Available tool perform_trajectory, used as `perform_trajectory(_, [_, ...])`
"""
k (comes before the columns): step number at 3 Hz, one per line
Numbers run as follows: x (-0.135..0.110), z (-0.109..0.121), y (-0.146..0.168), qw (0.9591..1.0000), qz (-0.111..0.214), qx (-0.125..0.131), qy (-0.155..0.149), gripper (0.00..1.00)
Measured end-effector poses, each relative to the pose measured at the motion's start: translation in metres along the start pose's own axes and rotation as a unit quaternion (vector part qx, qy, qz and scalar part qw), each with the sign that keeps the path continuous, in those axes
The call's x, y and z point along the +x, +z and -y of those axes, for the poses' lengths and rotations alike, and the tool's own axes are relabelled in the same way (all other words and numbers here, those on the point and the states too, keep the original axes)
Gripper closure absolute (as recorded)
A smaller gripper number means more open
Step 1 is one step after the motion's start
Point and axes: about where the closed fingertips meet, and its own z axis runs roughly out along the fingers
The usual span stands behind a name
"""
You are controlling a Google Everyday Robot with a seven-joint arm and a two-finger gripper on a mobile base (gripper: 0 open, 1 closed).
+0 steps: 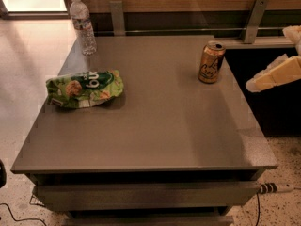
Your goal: Move orange can near water bottle
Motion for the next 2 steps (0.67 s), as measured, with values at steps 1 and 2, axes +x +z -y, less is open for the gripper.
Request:
perform_trajectory(1, [0.0105, 0.0140, 0.0090, 0.9989, 0.038, 0.006, 0.026, 0.00])
perform_trajectory(2, [0.0075, 0.0109, 0.0090, 0.9992, 0.033, 0.004, 0.023, 0.00])
